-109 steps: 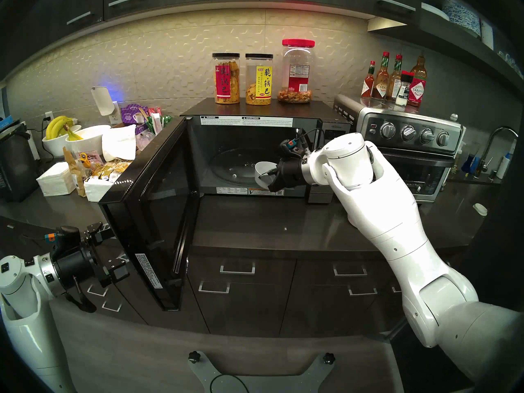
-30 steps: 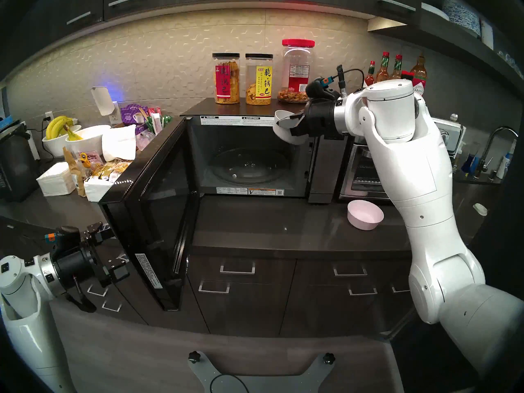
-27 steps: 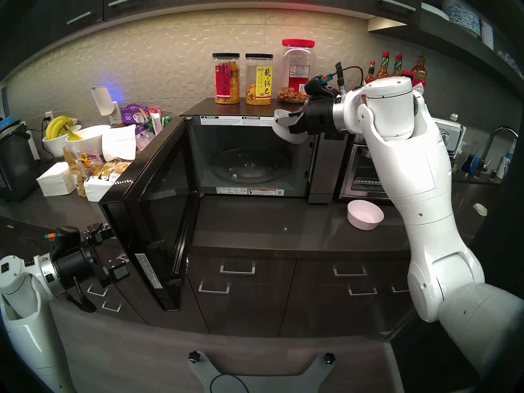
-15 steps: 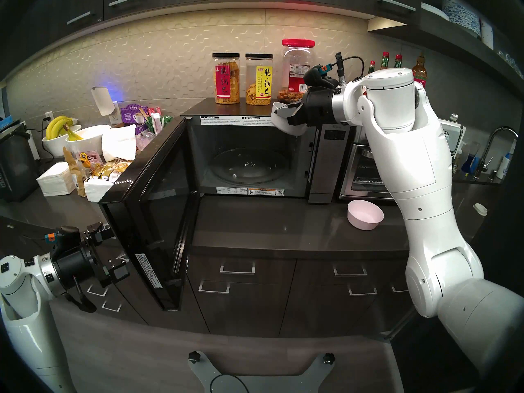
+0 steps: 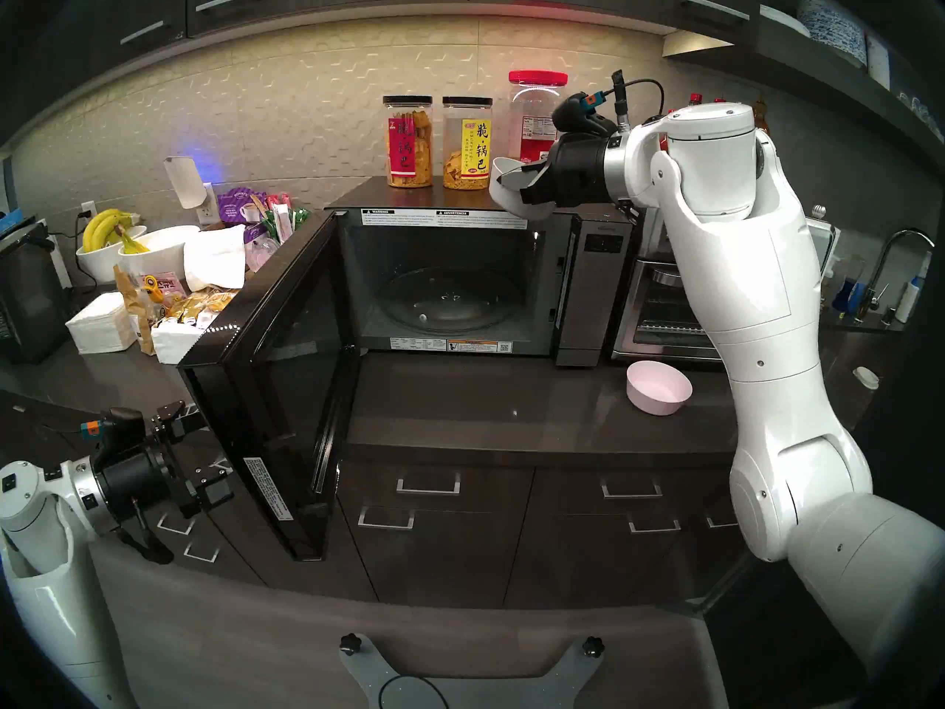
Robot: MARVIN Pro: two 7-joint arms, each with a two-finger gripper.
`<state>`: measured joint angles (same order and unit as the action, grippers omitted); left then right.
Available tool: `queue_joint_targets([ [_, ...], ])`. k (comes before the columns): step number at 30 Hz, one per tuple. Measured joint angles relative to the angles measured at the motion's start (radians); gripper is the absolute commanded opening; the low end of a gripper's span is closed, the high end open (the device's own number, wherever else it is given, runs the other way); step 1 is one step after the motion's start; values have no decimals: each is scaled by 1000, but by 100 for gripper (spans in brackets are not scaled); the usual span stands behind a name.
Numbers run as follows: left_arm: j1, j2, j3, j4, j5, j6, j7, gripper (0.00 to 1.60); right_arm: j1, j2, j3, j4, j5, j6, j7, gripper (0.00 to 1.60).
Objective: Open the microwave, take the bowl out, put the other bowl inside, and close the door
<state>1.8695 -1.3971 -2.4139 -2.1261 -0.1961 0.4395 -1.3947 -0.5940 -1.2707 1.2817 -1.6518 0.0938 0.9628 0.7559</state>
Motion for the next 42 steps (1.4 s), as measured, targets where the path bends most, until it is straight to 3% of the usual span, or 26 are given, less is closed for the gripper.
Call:
queue_joint_targets([
  [22,0,0,0,0,0,0,0,160,163,-96,-105,277,-113,-15,-90,0],
  [42,0,0,0,0,0,0,0,160,278,-130,-177,437,-167,-52,-79,0],
])
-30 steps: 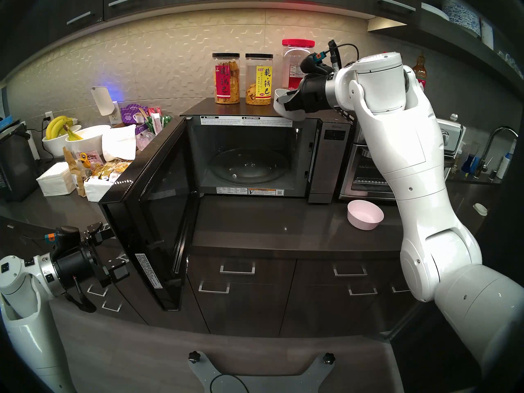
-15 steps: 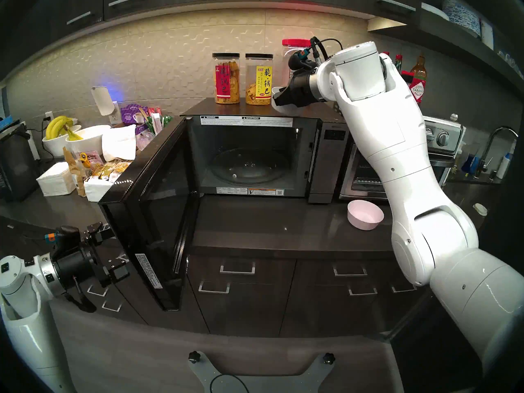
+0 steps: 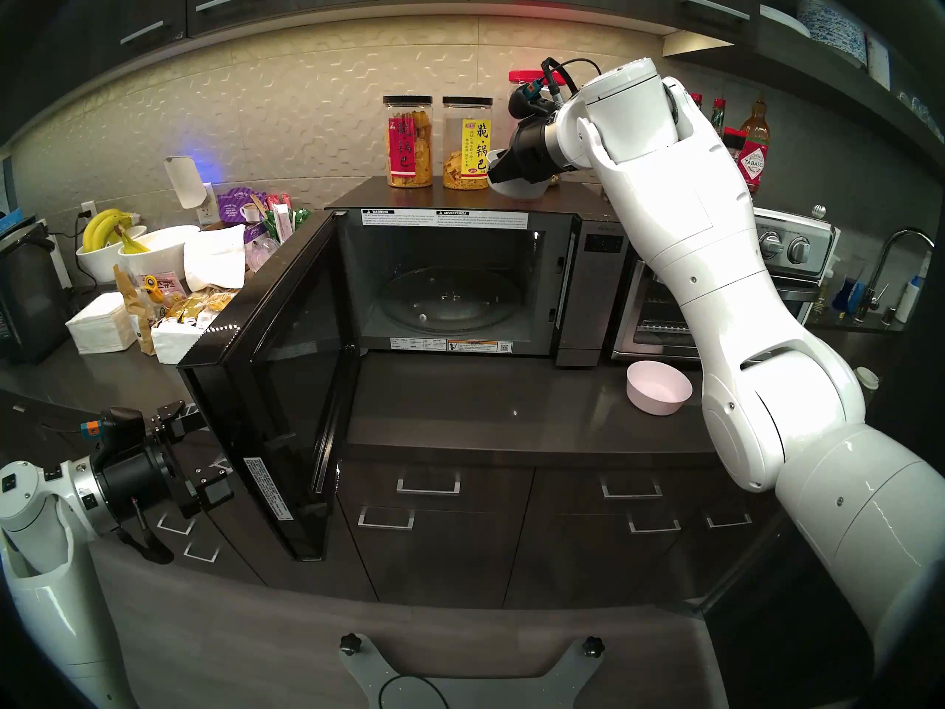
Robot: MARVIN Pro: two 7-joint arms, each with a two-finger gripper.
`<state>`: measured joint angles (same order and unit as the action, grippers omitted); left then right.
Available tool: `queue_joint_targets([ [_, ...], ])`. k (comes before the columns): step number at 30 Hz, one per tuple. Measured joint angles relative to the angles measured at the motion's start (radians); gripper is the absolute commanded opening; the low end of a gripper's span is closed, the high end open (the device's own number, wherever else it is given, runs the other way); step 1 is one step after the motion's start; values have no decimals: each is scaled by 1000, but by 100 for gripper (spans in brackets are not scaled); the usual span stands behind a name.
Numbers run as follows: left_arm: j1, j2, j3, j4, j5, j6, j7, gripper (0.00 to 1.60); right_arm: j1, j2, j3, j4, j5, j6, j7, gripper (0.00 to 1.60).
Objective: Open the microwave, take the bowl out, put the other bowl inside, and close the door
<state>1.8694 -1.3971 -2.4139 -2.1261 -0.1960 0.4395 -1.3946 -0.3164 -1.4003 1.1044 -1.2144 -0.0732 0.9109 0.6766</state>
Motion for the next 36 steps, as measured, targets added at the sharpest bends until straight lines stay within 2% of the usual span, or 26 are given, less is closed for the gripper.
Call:
queue_joint_targets([
  [12,0,0,0,0,0,0,0,160,47,-14,-29,94,-33,-36,26,0],
  [31,0,0,0,0,0,0,0,160,90,-53,-37,224,-73,-90,12,0],
  [32,0,0,0,0,0,0,0,160,91,-55,-37,228,-74,-91,12,19],
  [33,0,0,0,0,0,0,0,160,93,-57,-37,233,-76,-94,12,28],
  [34,0,0,0,0,0,0,0,160,94,-58,-37,235,-77,-95,12,57],
  [36,0,0,0,0,0,0,0,160,95,-60,-37,238,-81,-97,12,70],
])
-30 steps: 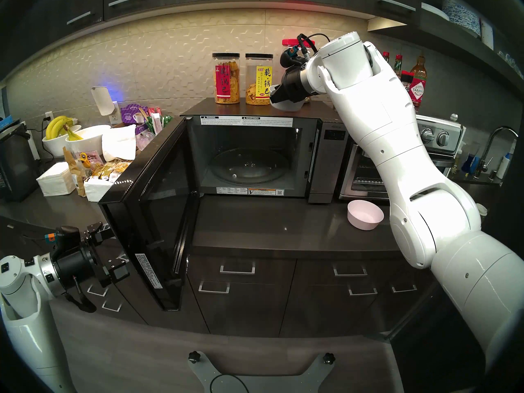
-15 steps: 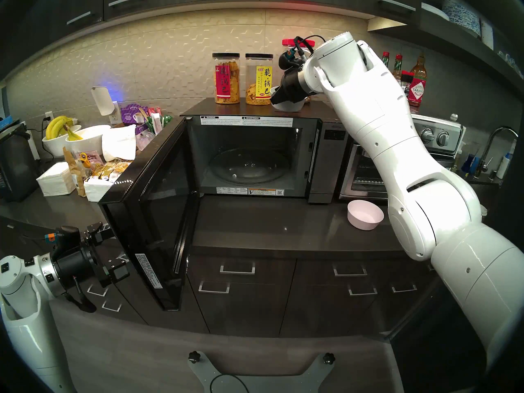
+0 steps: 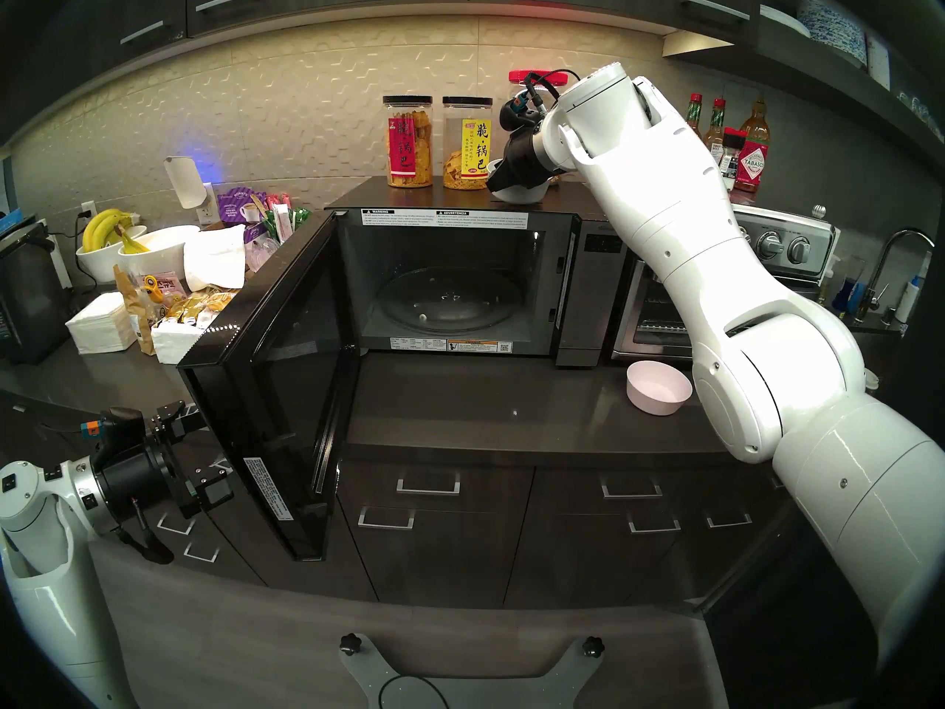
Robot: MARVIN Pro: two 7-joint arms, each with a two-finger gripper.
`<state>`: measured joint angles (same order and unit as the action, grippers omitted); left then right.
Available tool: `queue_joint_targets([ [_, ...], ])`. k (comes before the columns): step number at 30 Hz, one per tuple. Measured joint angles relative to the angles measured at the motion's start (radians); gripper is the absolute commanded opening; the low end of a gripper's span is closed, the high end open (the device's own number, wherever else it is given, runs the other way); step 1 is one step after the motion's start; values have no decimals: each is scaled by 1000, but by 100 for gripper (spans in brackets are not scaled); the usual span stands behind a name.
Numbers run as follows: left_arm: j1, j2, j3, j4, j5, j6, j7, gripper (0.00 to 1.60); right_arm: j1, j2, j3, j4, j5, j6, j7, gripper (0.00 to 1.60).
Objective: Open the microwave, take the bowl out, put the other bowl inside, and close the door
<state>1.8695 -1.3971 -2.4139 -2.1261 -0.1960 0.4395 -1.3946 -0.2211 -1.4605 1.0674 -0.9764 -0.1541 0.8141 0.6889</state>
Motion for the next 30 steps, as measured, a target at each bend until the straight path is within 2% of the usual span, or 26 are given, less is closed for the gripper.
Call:
queue_joint_targets([
  [11,0,0,0,0,0,0,0,160,3,-11,1,-1,-15,-4,1,70],
  [15,0,0,0,0,0,0,0,160,2,-11,2,-6,-19,-5,2,78],
  [18,0,0,0,0,0,0,0,160,1,-11,4,-14,-21,-5,3,98],
  [21,0,0,0,0,0,0,0,160,-1,-10,8,-28,-21,-5,3,106],
  [30,0,0,0,0,0,0,0,160,-17,16,23,-120,-17,13,30,112],
])
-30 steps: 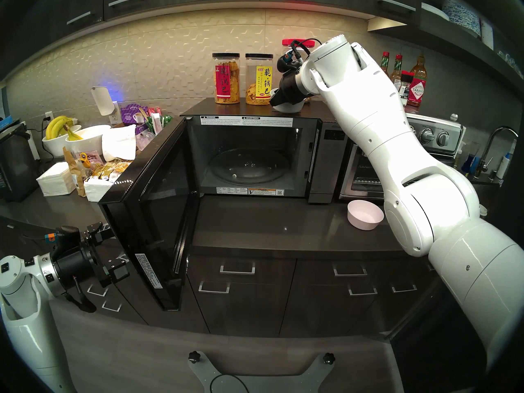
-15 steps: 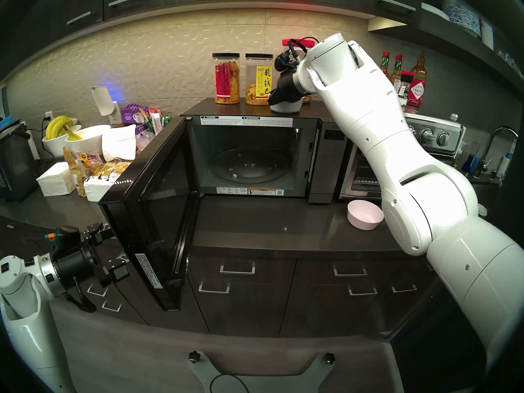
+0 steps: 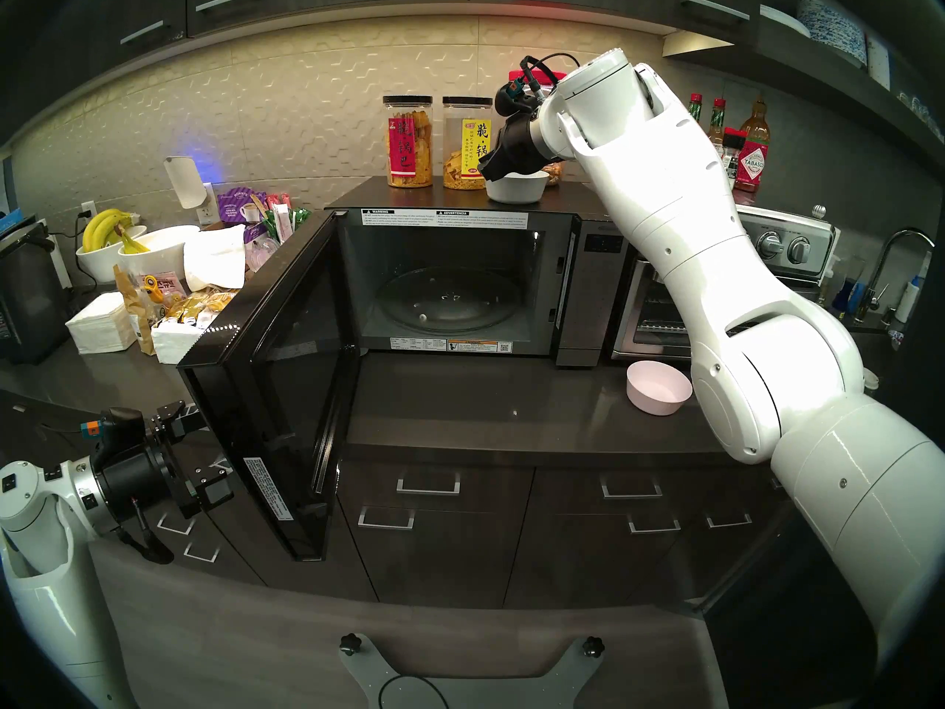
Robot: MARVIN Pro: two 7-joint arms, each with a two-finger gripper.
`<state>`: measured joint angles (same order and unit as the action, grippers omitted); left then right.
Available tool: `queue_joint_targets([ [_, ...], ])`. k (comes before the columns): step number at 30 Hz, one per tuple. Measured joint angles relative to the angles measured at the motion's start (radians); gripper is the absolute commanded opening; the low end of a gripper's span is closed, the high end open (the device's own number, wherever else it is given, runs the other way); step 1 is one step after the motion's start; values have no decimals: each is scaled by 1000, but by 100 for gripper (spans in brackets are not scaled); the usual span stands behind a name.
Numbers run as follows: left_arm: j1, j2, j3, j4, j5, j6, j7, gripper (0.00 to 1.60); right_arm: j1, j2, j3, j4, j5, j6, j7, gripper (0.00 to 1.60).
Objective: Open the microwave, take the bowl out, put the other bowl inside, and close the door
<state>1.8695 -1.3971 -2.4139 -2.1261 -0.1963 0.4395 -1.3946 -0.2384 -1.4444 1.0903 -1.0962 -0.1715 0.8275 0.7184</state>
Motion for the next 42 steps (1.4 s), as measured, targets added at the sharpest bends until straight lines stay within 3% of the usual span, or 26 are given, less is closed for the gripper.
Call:
queue_joint_targets([
  [21,0,0,0,0,0,0,0,160,-95,140,69,-293,72,87,194,118],
  [31,0,0,0,0,1,0,0,160,-155,227,131,-436,131,128,160,132],
  [42,0,0,0,0,1,0,0,160,-244,322,201,-593,234,135,150,129],
])
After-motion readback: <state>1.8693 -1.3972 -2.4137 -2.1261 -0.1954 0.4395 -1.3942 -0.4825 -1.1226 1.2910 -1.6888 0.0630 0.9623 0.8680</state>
